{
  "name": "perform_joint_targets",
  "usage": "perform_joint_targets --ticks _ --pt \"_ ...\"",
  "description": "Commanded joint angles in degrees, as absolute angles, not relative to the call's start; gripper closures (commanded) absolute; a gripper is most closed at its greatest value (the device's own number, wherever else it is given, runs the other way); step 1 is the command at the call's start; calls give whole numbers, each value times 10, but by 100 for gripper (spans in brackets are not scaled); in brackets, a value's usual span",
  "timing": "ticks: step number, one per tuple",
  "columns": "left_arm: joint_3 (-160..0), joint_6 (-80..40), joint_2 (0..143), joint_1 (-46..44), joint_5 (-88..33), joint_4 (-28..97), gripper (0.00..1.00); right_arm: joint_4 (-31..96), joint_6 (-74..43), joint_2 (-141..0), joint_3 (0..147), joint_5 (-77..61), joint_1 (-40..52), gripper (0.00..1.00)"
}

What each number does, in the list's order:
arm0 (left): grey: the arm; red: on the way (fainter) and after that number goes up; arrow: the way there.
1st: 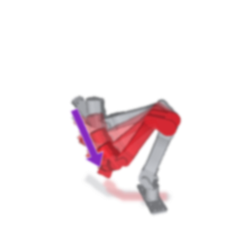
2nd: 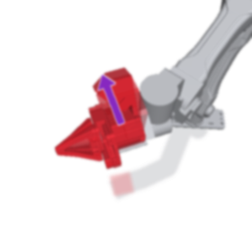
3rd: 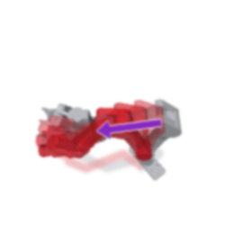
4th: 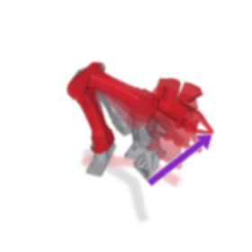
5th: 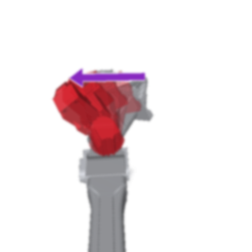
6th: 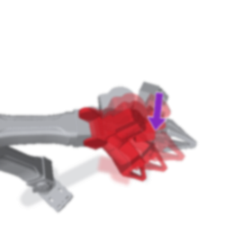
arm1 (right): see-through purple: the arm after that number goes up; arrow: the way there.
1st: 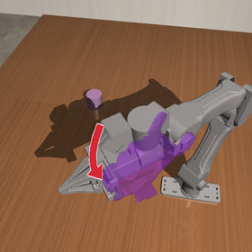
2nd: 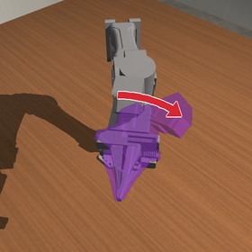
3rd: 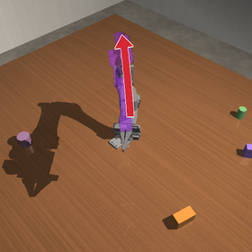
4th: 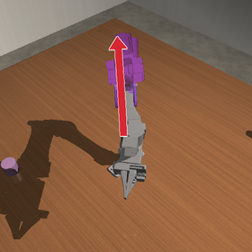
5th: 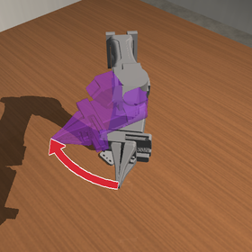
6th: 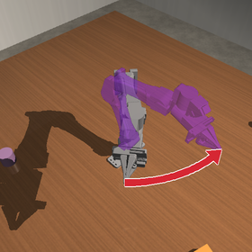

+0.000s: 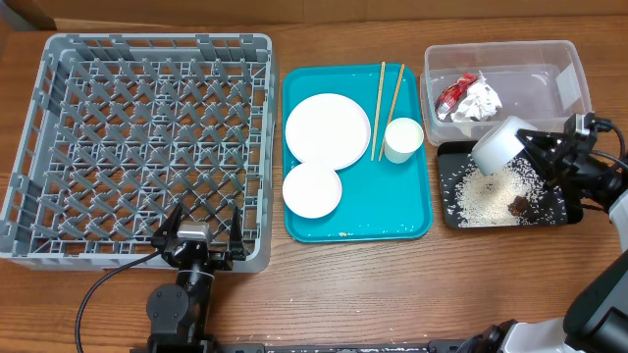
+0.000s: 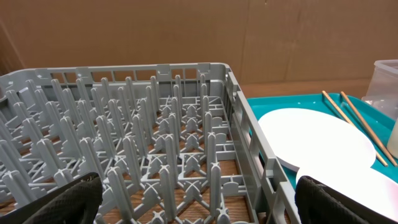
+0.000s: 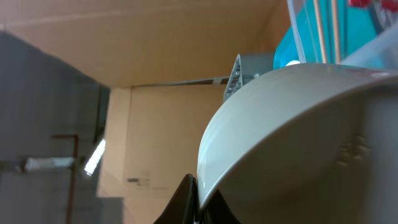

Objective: Sort waste into correct bins and load items into the dishwasher
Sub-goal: 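Return the emptied bowl to the teal tray and release it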

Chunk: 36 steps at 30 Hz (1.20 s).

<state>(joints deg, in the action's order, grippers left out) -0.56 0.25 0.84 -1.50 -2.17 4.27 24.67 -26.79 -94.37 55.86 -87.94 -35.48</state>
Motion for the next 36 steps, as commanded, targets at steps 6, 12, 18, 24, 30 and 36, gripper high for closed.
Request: perform_joint_targets --ticks 6,12,18,24,30,36 --pt "-3 13 3 -15 -24 43 0 228 -333 -936 559 -860 -356 96" --pt "-3 13 3 -15 -24 43 0 226 -330 -914 584 -849 -314 96" --pt "-3 13 3 -15 -24 43 0 263 -328 -853 633 -712 -183 96" --pt "-3 13 3 -15 -24 43 0 369 -295 -841 690 -497 -12 96" --pt "-3 13 3 -15 -24 43 0 471 -278 -842 715 -220 161 96" --pt "-3 13 3 -15 -24 43 0 524 -279 -873 715 -58 272 96"
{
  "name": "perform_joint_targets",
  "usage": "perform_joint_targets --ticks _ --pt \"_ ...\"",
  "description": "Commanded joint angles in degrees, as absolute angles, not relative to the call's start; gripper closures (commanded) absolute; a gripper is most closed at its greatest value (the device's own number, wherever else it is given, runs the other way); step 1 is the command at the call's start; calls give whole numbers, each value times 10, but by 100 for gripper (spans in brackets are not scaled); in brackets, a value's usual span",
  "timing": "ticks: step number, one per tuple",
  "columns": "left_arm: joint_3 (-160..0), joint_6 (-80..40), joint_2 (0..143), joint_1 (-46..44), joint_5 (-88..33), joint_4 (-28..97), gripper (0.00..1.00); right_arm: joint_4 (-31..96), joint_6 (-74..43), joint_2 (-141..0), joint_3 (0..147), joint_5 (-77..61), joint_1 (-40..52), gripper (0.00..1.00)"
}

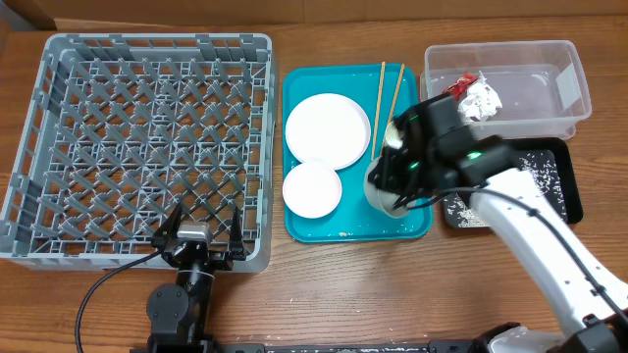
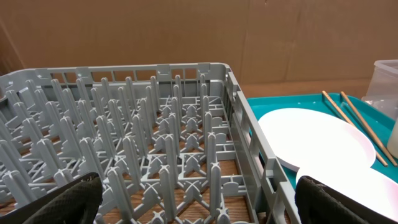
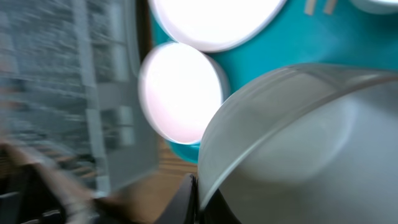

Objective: Sort waste into correct bins and load items into the dishwasher
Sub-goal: 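Return the emptied bowl to the teal tray and release it, then grasp the white cup with the right gripper and lift it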

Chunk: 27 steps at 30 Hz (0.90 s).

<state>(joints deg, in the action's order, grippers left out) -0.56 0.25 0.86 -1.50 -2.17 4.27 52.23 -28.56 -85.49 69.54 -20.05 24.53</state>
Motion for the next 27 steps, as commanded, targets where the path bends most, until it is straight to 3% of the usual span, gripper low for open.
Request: perform_joint_targets --ticks 1,10,21,27 --pt "-3 13 3 -15 -24 43 0 523 -279 -883 715 -47 282 96" --pt "-3 13 3 -15 -24 43 0 511 -276 -981 715 3 309 96" --pt "-3 13 3 -15 -24 43 0 504 -265 -1005 736 -44 309 76" --pt "-3 13 3 -15 -24 43 0 575 -251 -1005 861 -49 306 66"
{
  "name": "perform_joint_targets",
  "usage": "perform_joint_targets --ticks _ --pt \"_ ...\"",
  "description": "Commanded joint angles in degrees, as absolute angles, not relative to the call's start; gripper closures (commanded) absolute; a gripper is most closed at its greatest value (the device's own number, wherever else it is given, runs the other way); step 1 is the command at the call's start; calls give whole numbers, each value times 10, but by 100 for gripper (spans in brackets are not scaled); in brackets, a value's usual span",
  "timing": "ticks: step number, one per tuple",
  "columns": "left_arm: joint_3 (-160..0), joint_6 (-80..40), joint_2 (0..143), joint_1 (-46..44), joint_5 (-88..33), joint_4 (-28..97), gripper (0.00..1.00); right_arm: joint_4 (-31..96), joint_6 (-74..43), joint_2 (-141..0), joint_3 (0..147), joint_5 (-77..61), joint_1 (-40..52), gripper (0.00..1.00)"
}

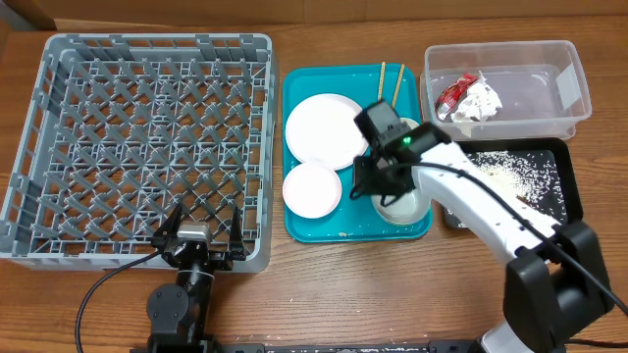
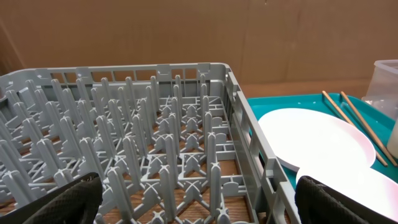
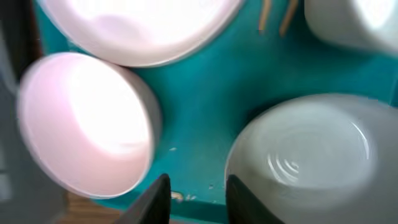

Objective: Sort waste into correct bins and load items into the dishwasher
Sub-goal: 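Grasp the white cup with the right gripper and lift it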

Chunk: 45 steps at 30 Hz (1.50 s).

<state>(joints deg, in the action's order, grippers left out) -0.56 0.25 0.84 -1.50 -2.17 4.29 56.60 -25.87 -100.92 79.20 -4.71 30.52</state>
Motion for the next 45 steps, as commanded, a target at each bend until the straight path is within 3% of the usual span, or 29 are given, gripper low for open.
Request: perform_joint_targets --ticks 1,3,9,18,25,31,36,42,45 --pt "-3 13 3 -15 -24 43 0 585 -251 -1005 882 -37 303 62" --pt "-3 13 3 -15 -24 43 0 595 -250 -1005 921 4 297 56" --pt "-3 13 3 -15 -24 43 0 591 -204 -1033 932 117 265 54" --pt "-3 13 3 -15 -24 43 0 603 -329 -1069 930 29 144 54" --pt "-3 13 3 -15 -24 43 0 587 -346 -1123 930 20 139 55" --pt "-3 13 3 -15 -24 43 0 588 -360 -1166 930 18 141 68" --pt "-3 13 3 -15 -24 43 0 588 -361 -1167 931 18 141 96" --pt "-3 -7 3 -15 -20 25 0 623 -356 -1131 967 -2 141 96" --pt "-13 -84 3 -15 -10 1 0 669 -356 -1081 1019 -17 139 96"
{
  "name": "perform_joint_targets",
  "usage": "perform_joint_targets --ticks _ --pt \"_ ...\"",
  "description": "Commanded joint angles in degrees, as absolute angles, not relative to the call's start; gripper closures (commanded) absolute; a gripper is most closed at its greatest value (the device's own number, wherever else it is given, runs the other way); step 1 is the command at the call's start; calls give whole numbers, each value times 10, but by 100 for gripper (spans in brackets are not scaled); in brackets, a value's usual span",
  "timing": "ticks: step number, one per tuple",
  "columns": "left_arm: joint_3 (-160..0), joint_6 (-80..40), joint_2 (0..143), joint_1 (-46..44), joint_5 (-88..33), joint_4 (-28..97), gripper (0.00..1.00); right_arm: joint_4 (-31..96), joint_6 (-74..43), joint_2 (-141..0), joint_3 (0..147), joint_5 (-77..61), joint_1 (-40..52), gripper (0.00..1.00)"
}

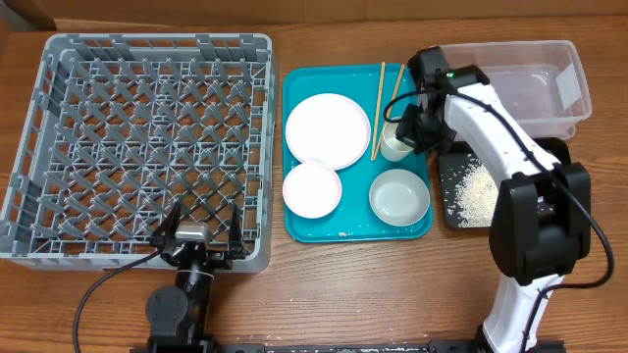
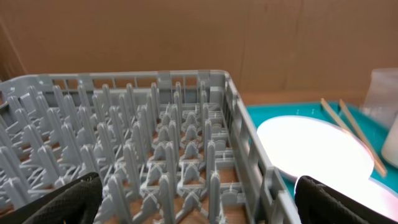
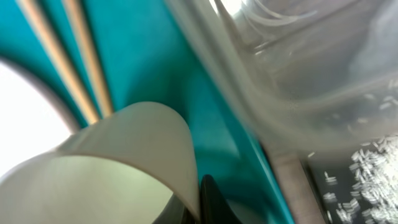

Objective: Sort waste into correct bins and load items into the dishwasher
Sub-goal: 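Grasp the white cup with the right gripper and lift it, then hand the white cup from the right gripper to the left gripper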

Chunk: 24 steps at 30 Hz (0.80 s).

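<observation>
On the teal tray (image 1: 294, 221), a white paper cup (image 1: 393, 145) stands at the back right. My right gripper (image 1: 408, 133) is shut on the cup's rim (image 3: 124, 155), one dark finger (image 3: 209, 200) outside the wall. An empty pale bowl (image 1: 399, 195) sits at the tray's front right. Also on the tray are a large white plate (image 1: 327, 127), a small white plate (image 1: 312, 189) and two chopsticks (image 1: 382, 93). The grey dish rack (image 1: 137, 147) is at the left. My left gripper (image 1: 201, 240) is open at the rack's near edge (image 2: 186, 180).
A clear plastic bin (image 1: 520, 83) stands at the back right, its left part hidden by my right arm. In front of it lies a black tray (image 1: 471, 186) scattered with rice. Brown wooden table (image 1: 392, 284) is in front.
My right gripper was open over the bowl resting at the tray's front right. Now it is further back at the paper cup and shut on its rim. The left arm is unchanged.
My right gripper held the bowl tipped over the black tray with rice lying below it. Then the bowl was over the teal tray. After that it rested on the tray with the gripper open above it. Now the gripper grips the cup.
</observation>
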<state>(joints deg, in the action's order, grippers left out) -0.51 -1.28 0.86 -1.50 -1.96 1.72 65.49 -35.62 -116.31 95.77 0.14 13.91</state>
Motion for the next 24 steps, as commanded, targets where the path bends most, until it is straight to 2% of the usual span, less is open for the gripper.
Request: perform_joint_targets --ticks 1,3,13,20,24 --pt "-20 -123 3 -15 -10 -6 0 680 -353 -1063 1037 -38 136 96" --pt "-49 -230 3 -15 -11 -5 0 677 -328 -1018 1062 -114 128 96" --pt "-105 -527 70 -15 -85 -19 0 694 -277 -966 1061 -255 121 96" --pt "-149 -519 272 -14 -113 -194 0 694 -276 -966 1061 -258 121 96" --pt "-288 -446 455 -14 -258 -196 0 693 -276 -966 1061 -258 121 96"
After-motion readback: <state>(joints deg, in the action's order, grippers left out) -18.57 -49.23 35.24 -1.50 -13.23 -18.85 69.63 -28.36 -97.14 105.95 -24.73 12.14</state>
